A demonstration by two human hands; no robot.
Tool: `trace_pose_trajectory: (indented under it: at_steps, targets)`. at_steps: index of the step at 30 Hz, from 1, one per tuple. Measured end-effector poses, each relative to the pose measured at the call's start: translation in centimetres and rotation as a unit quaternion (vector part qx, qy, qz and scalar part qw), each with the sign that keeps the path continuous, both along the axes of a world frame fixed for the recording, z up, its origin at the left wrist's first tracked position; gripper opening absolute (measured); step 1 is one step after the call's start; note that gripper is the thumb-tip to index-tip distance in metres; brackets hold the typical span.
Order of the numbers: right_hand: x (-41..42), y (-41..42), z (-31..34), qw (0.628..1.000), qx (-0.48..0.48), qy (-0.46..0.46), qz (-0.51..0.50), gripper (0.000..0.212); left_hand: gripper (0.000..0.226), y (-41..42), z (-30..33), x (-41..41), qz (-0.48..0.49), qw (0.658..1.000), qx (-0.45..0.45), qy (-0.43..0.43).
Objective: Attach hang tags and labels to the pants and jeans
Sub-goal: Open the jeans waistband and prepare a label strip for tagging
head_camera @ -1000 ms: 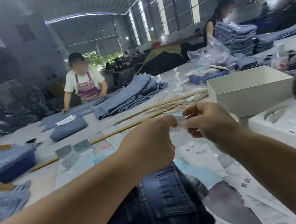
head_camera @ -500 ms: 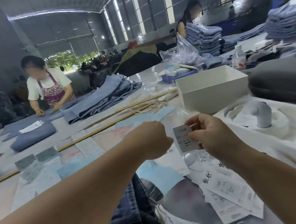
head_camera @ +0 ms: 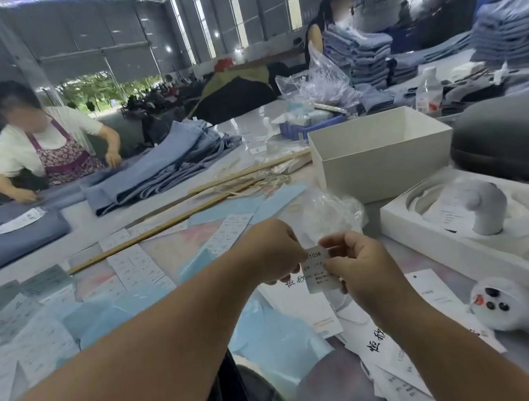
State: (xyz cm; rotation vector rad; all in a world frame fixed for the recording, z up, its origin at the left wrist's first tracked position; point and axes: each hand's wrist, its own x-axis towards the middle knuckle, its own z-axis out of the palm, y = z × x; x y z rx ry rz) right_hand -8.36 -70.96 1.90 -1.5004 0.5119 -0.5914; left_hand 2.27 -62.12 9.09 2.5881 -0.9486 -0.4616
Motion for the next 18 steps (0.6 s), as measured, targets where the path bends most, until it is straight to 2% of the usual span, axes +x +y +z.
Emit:
trace_pose_trajectory:
  at_steps: [2, 10, 15, 18]
  targets:
    - [0.9, 0.0, -1.4, 1.0, 0.007, 0.007, -0.017, 0.029, 0.016, 0.0, -1.3, 0.7, -0.003, 1.0, -0.008, 0.021]
    - [3.2, 0.1, -4.3, 0.997, -0.021, -0.003, -0.075, 0.02, 0.015, -1.1, -2.3, 3.5, 0.005, 1.0, -0.015, 0.012]
    - [3.1, -0.6, -5.1, 0.989, -0.071, 0.025, -0.124, 0.021, 0.015, -1.4, -4.2, 3.3, 0.022, 0.996, -0.033, 0.08]
    - [3.5, -1.2, -5.2, 0.989, -0.084, 0.04, -0.119, 0.013, 0.016, -1.2, -4.3, 3.6, 0.034, 0.995, -0.04, 0.089]
